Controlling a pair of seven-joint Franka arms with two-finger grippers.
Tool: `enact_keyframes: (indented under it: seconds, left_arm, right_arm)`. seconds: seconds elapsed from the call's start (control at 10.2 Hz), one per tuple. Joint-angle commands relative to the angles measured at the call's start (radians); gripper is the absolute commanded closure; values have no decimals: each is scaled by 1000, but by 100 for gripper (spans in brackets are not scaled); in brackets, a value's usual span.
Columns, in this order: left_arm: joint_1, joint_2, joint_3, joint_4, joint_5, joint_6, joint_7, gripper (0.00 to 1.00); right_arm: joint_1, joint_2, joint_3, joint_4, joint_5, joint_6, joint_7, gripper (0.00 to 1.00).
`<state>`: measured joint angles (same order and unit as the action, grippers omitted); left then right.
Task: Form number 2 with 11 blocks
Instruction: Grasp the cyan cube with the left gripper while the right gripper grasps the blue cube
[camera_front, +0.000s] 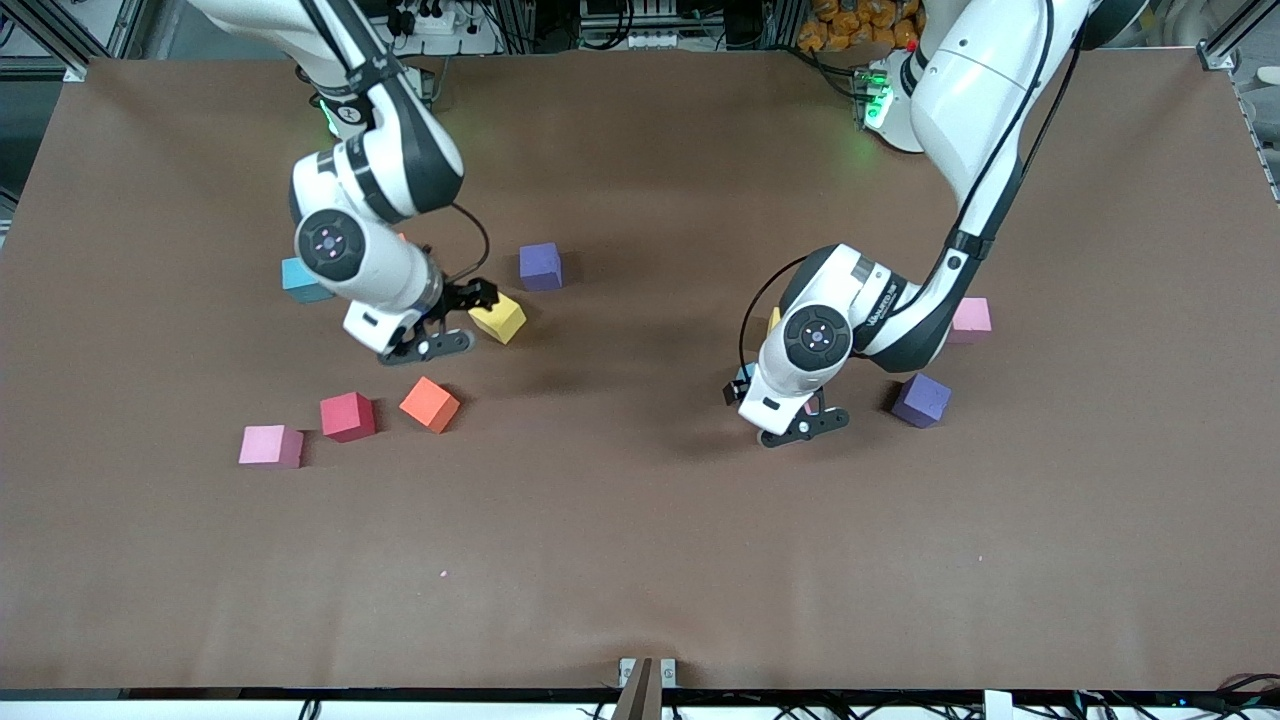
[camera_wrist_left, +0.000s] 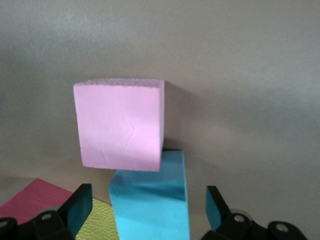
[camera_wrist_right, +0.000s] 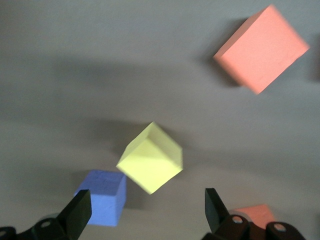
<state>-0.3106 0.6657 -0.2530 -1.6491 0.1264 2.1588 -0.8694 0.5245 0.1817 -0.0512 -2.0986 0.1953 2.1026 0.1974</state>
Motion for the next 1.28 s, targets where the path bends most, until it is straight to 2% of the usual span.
enact_keyframes:
  seconds: [0.0, 0.39, 0.49, 0.69, 0.78, 0.88, 0.98, 1.08, 1.18]
  left_arm:
    - [2, 8, -2, -15, 24, 7, -25, 0]
    - [2, 41, -3, -14, 0, 33, -26, 0]
    - [2, 49, -3, -15, -36, 53, -31, 0]
    - [2, 54, -3, -12, -44, 53, -31, 2]
    - [-1, 52, -3, -12, -44, 53, -33, 19]
    - [-7, 51, -3, -14, -44, 53, -31, 43]
    - [-10, 46, -3, -15, -44, 49, -30, 69]
    - [-10, 28, -8, -15, -44, 29, -31, 88]
    - [-9, -7, -18, -14, -44, -11, -30, 90]
  right_arm:
    - [144, -48, -7, -92, 16, 69, 146, 0]
    - [252, -38, -7, -230, 16, 219, 191, 0]
    - [252, -34, -7, -269, 18, 265, 192, 0]
    - [239, -34, -7, -297, 22, 273, 194, 0]
    - [241, -34, -7, -305, 82, 302, 194, 0]
    - [245, -34, -7, -305, 108, 310, 194, 0]
    - [246, -34, -7, -305, 108, 310, 194, 0]
    - [246, -25, -9, -305, 108, 313, 194, 0]
    - [246, -15, -9, -305, 110, 342, 194, 0]
